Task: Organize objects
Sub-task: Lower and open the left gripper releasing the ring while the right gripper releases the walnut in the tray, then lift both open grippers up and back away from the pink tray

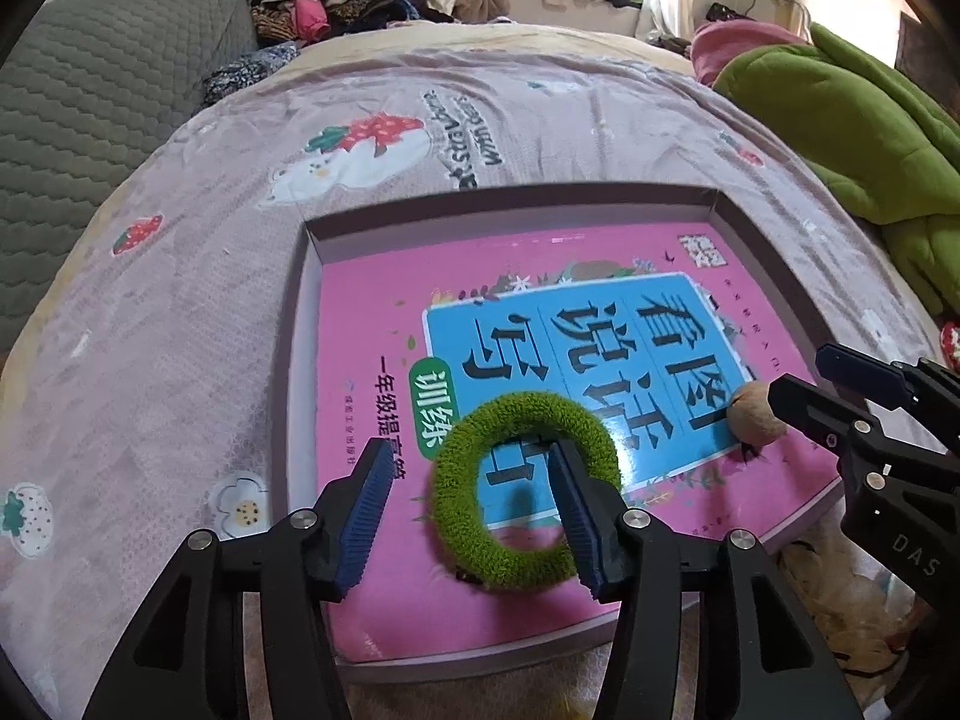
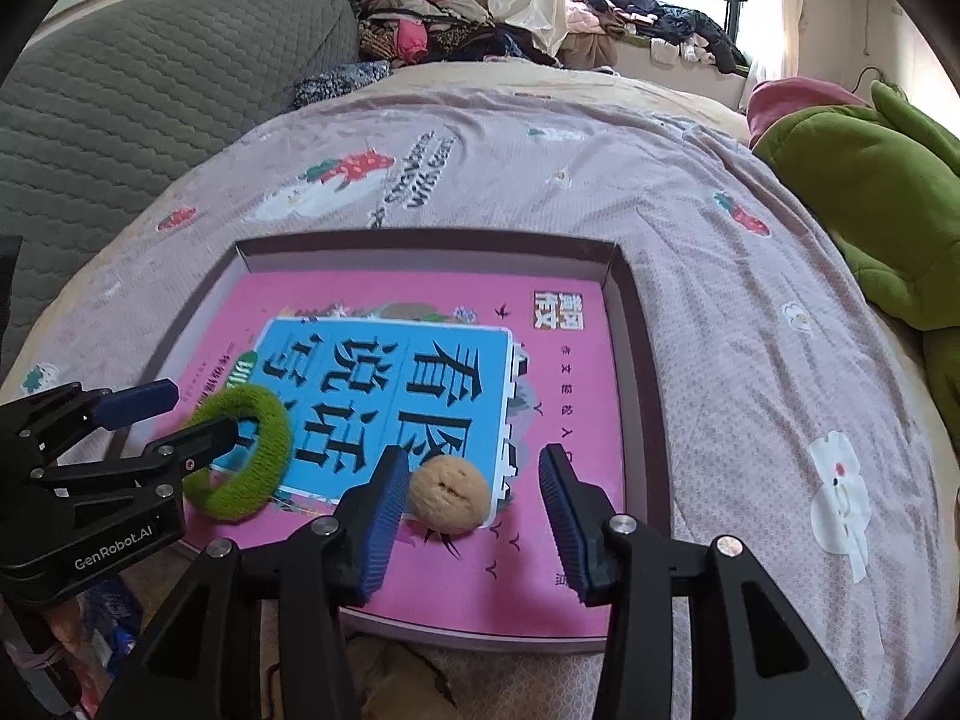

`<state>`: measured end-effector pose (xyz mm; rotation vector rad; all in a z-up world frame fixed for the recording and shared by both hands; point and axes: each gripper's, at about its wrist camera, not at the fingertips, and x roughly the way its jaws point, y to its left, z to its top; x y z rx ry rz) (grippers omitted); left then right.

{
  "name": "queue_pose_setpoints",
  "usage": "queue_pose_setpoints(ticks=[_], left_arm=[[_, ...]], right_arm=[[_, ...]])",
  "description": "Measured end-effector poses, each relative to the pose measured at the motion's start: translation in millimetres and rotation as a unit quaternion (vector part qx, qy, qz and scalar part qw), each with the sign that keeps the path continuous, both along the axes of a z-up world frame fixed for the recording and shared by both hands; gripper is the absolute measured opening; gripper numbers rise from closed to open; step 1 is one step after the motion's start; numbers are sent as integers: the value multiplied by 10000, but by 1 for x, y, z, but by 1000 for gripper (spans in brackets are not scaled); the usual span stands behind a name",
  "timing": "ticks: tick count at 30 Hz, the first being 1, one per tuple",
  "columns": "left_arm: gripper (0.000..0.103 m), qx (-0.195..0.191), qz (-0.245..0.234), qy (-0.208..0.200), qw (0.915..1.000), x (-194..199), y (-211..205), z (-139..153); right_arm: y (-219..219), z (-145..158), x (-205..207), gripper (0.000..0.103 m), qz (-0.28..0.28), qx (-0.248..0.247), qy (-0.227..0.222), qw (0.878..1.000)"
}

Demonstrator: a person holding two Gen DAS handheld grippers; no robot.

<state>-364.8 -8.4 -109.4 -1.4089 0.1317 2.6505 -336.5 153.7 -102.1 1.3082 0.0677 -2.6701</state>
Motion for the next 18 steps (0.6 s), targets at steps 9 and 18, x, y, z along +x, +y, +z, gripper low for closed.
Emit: queue_pose_setpoints(ticks=[9,18], left_arm=[[56,214,93,201,9995,16,-13,42],[61,335,14,437,9985,44,-10,79]], right_arm=[[-4,40,23,45,97,-128,321,9994],[-12,76,53,45,212,-185,641,9975]])
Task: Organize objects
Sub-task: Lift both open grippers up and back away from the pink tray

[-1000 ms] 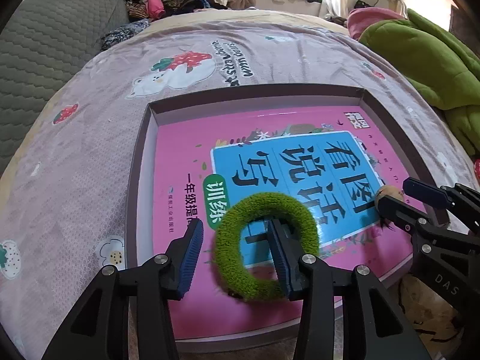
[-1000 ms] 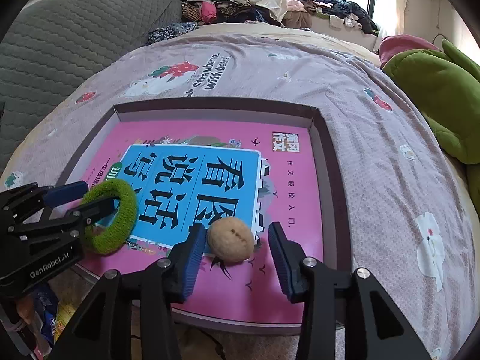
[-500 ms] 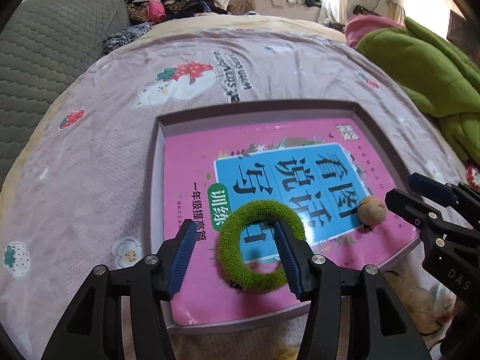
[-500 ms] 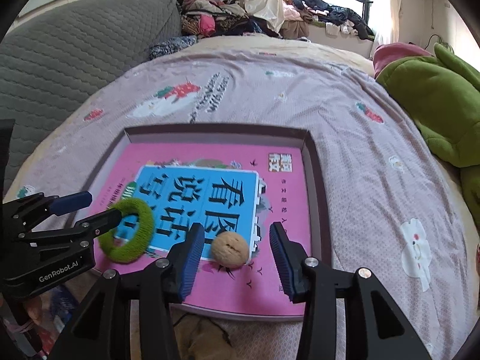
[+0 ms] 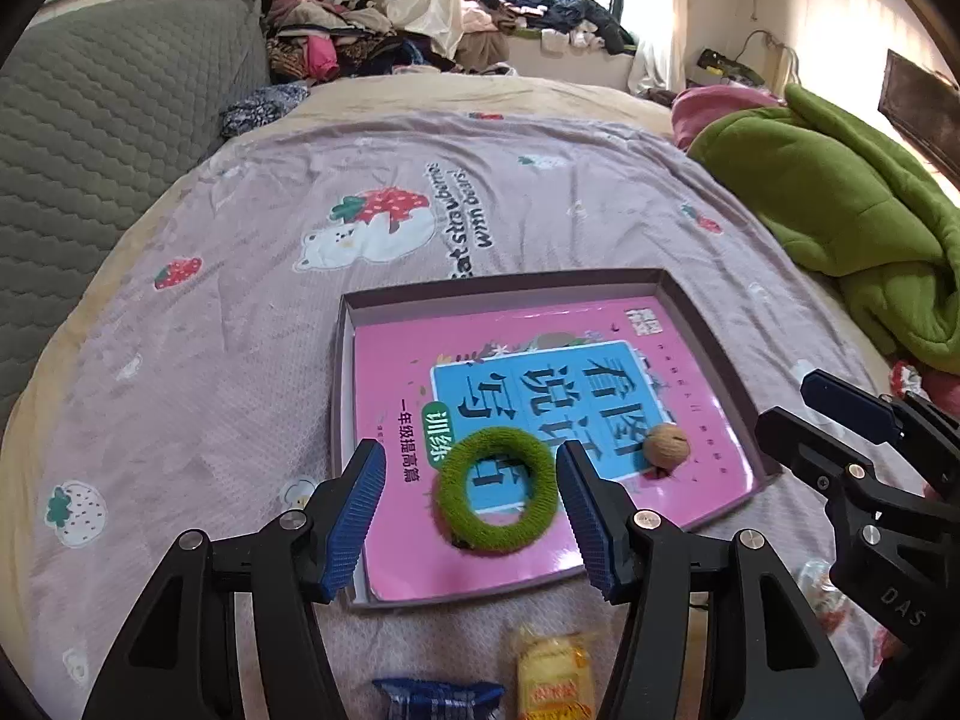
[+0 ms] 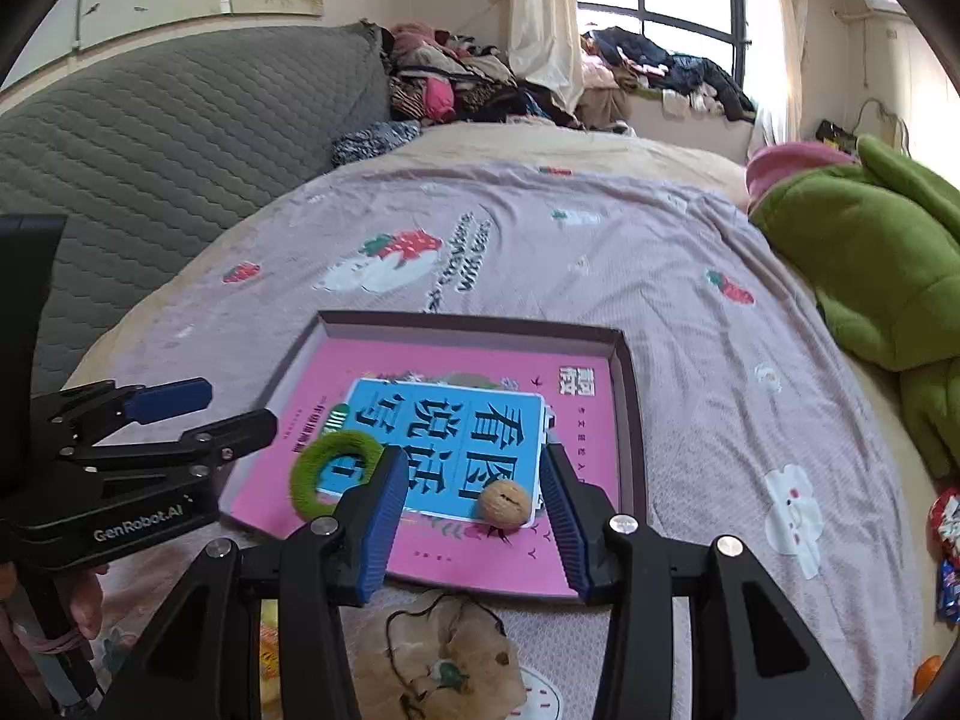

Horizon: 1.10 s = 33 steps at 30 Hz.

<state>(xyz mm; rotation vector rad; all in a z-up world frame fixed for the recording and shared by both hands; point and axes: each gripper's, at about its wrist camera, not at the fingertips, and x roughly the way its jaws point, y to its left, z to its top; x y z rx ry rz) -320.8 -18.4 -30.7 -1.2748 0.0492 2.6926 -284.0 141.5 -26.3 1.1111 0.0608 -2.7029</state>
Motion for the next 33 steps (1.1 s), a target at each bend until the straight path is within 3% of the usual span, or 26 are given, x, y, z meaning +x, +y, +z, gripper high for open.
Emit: queue_pose_setpoints(ticks=[9,19,33], left_arm=[[61,145,92,178,9997,30,-7,25],[61,226,131,456,9986,63,-14,48],[61,79,172,465,9987,97,-25,42]], right_arm=[[4,34,35,52,73,-113,303,9995],[10,54,64,53,105,-195,521,9984],[-2,59,93,53,334,-186,634,9973]])
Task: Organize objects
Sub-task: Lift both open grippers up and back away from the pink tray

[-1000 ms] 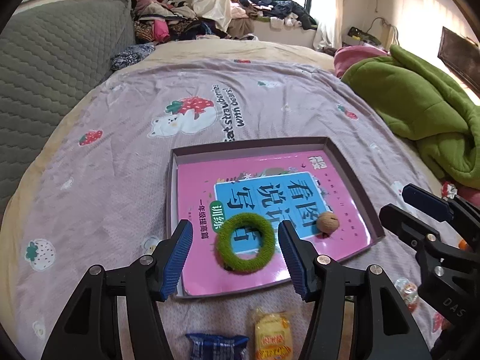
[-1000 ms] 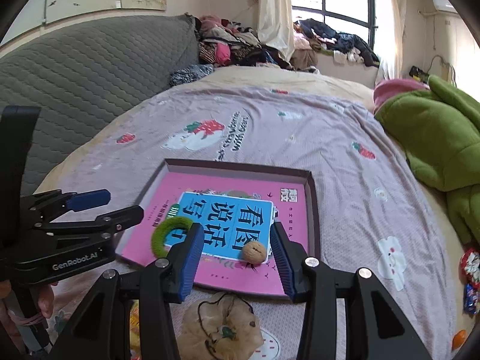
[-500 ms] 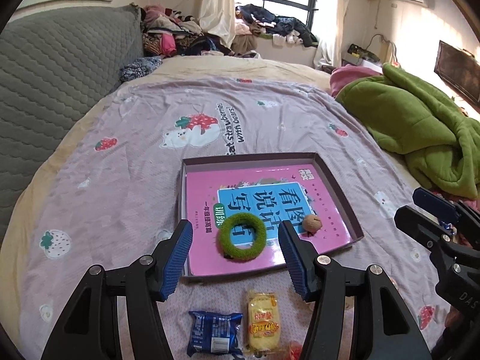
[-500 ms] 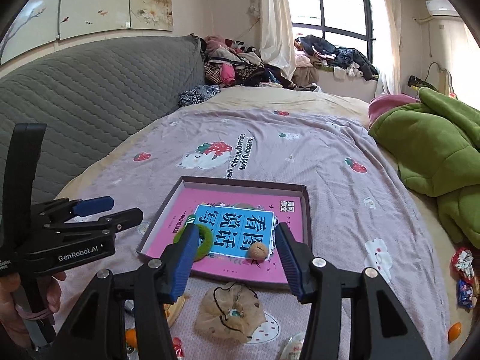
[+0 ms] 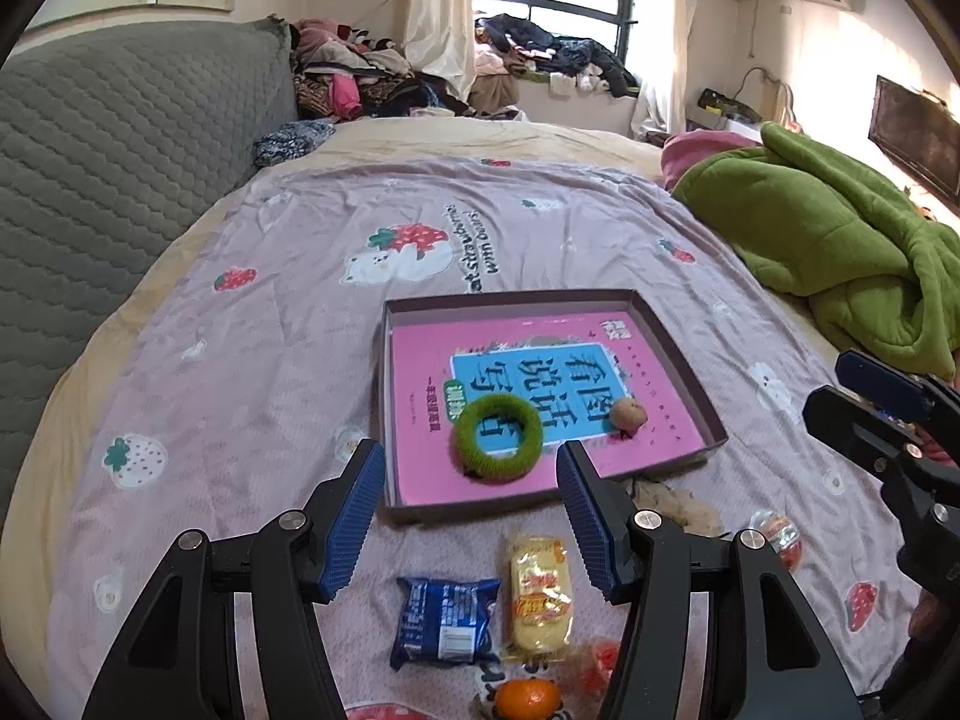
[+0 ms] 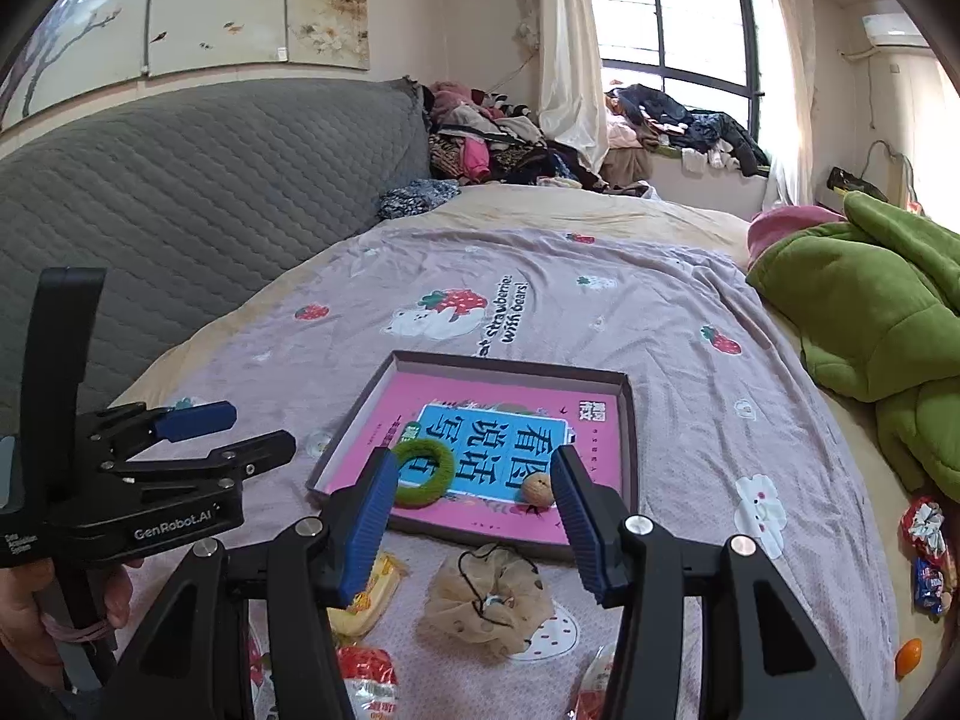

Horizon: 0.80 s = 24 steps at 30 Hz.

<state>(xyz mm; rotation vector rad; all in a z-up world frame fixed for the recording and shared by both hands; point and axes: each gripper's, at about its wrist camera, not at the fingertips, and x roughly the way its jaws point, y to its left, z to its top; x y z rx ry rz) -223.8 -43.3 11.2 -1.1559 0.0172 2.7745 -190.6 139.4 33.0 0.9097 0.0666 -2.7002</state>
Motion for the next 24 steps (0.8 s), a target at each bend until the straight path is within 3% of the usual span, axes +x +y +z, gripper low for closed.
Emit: queue_pose_setpoints(ticks=[24], left_arm=[[61,-134,185,-235,9995,29,-21,-30]], right_arm=[[6,-13,25,53,27,-10,-140,9999]])
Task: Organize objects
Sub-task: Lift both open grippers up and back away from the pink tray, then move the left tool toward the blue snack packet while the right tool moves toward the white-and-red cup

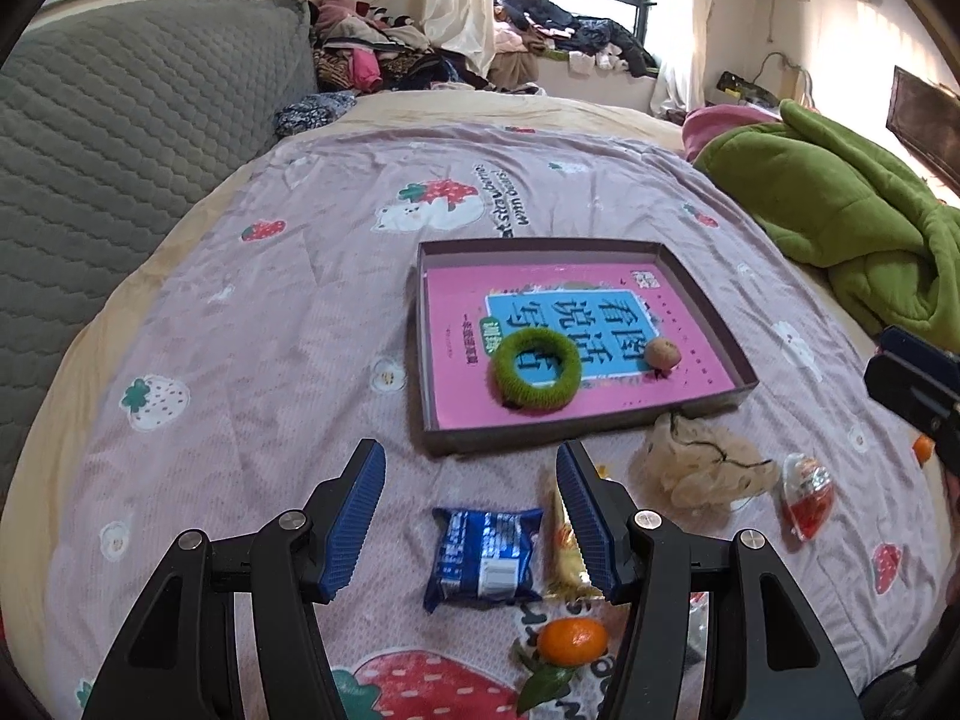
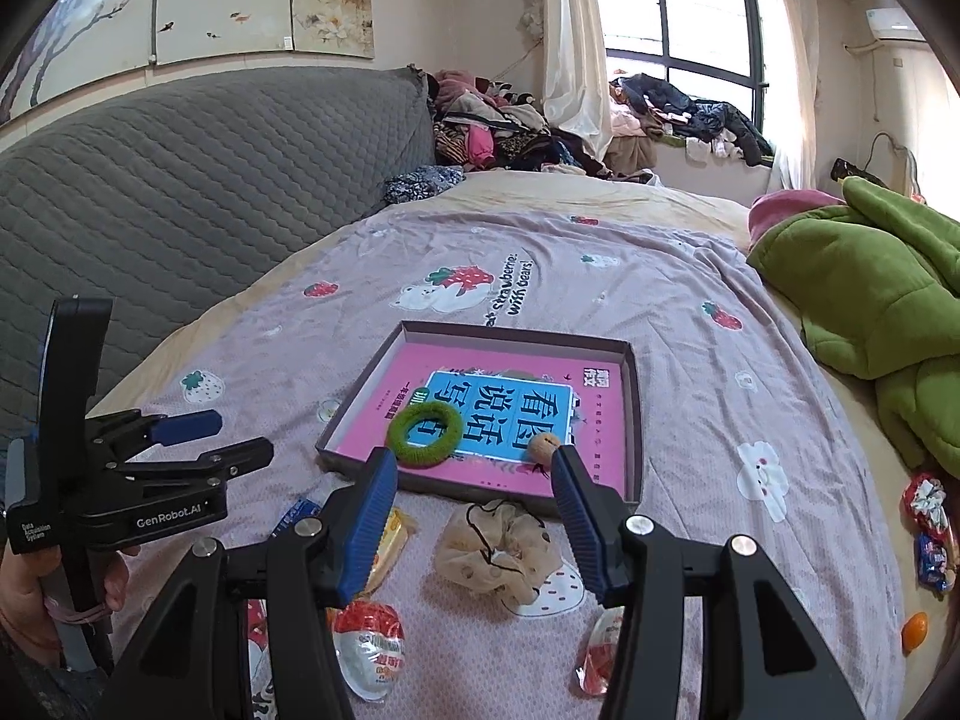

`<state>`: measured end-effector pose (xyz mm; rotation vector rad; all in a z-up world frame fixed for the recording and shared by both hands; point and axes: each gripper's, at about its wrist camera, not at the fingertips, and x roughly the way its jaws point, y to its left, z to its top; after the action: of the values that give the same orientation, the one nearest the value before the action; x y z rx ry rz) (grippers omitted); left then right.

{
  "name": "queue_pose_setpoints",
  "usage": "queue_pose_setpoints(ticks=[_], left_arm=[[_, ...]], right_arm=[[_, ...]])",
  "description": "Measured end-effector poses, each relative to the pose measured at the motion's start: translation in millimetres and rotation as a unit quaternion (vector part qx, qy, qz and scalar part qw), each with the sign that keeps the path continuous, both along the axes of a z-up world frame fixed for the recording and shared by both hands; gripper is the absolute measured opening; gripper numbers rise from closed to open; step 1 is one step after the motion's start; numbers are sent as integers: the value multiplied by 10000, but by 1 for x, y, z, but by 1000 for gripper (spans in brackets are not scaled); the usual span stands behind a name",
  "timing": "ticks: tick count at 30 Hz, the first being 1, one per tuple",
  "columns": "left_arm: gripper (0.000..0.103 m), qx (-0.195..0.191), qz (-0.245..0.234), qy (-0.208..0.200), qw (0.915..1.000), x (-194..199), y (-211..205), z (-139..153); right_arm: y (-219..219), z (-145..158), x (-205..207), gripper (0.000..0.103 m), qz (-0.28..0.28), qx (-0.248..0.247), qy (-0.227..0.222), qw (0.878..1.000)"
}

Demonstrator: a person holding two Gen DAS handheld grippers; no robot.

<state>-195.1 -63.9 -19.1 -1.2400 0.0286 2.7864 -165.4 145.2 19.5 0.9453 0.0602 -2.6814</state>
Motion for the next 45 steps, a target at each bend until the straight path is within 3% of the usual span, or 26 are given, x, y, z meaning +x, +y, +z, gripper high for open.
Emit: queue_pose_setpoints(ticks=[45], left_arm=[[61,-131,-196,-416,9989,27,0,-33]], right_arm=[[-29,-44,34,58,343,249,-424,9982]])
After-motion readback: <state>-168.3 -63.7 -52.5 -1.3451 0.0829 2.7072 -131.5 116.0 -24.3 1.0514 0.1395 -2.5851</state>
